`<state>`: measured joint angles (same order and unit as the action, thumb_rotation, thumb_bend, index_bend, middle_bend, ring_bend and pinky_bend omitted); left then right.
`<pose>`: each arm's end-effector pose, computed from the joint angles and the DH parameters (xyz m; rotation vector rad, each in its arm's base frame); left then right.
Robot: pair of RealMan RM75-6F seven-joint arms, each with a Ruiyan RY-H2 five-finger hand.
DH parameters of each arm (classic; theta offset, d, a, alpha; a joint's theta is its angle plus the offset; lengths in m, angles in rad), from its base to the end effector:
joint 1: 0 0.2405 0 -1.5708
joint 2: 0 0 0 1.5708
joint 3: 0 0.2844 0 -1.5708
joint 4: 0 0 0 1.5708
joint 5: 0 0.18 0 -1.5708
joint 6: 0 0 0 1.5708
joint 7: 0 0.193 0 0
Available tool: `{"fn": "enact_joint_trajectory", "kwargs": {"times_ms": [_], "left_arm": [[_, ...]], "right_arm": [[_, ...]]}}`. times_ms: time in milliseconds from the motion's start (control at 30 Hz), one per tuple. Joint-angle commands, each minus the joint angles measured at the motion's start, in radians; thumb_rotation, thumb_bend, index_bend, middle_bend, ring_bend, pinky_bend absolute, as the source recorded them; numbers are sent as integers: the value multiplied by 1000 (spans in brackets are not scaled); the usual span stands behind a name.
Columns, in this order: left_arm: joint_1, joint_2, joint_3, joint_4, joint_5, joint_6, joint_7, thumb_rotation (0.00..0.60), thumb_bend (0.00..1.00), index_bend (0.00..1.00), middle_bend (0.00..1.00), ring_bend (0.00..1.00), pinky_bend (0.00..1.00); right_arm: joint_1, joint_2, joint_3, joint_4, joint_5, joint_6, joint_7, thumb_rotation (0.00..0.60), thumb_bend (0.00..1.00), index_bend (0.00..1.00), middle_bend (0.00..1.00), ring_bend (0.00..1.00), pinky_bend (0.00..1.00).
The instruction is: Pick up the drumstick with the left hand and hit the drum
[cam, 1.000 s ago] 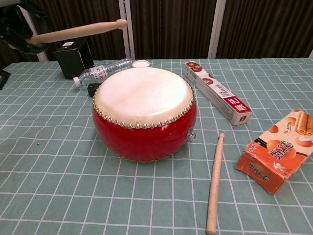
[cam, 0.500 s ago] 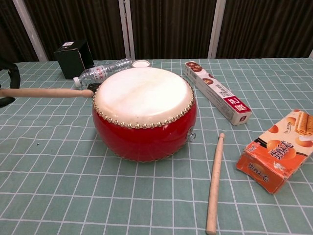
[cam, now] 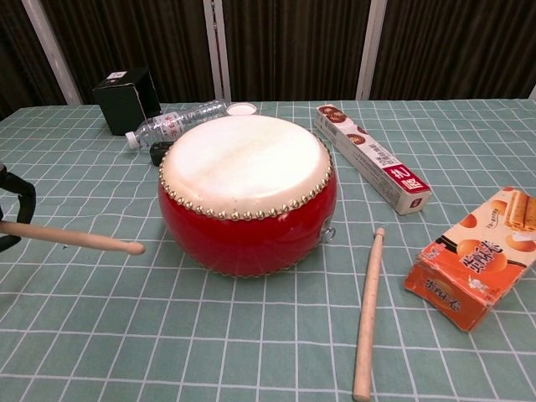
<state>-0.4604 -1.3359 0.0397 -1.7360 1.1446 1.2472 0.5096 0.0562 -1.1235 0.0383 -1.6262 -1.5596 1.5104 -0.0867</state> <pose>-0.2622 0.3048 0.0649 -1.7261 -0.9182 -0.6561 -0.3166 -0.2180 0.1940 1.4340 -0.8337 0.8745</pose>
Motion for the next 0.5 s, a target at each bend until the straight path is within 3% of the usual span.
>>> {"fn": "enact_joint_trajectory", "kwargs": {"times_ms": [33,133,233,367,500], "left_arm": [[-6,-20,-4,21,-23,-27,24,600,390,580,847,793,814],[-9,-22,-2,22,-39,-45,47,600,282,450,662,617,631],[-10,-15,-4,9,-72,-63,68,600,222,346,510,474,508],[-13,-4,-6,-6,-100,-77,91,600,176,245,372,354,403],[-14,3,-7,-16,-108,-81,104,600,156,209,311,299,356]], "right_arm": [[0,0,0,0,1,0,0,600,251,0,0,0,116],[0,0,1,-1,3,-1,-1,600,251,0,0,0,116],[0,-1,0,0,3,-2,-1,600,251,0,0,0,116],[0,0,-1,0,2,-2,2,600,251,0,0,0,116],[0,1,0,-2,1,-1,0,600,251,0,0,0,116]]}}
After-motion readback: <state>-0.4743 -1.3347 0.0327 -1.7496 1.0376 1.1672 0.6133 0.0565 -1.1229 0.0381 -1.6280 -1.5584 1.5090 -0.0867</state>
